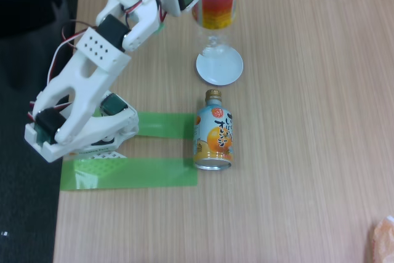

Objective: Pick up the plastic bottle and stand it up on the white place

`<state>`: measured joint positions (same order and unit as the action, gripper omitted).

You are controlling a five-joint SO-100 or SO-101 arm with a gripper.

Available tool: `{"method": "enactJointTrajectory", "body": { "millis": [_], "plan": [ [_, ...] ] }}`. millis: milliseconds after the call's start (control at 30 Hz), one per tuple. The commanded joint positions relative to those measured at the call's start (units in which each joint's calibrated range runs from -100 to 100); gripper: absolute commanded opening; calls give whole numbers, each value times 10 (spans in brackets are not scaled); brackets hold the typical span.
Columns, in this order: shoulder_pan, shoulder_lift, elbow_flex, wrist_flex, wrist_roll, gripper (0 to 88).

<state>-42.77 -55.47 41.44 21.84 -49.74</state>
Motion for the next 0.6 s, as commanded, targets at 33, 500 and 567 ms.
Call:
{"method": "enactJointTrajectory", "body": {
  "millis": [33, 500, 567],
  "plan": [
    [0, -53, 30, -12, -8, 136],
    [5, -99, 116, -14, -8, 136],
    [5, -99, 131, -44, -8, 136]
  ]
}}
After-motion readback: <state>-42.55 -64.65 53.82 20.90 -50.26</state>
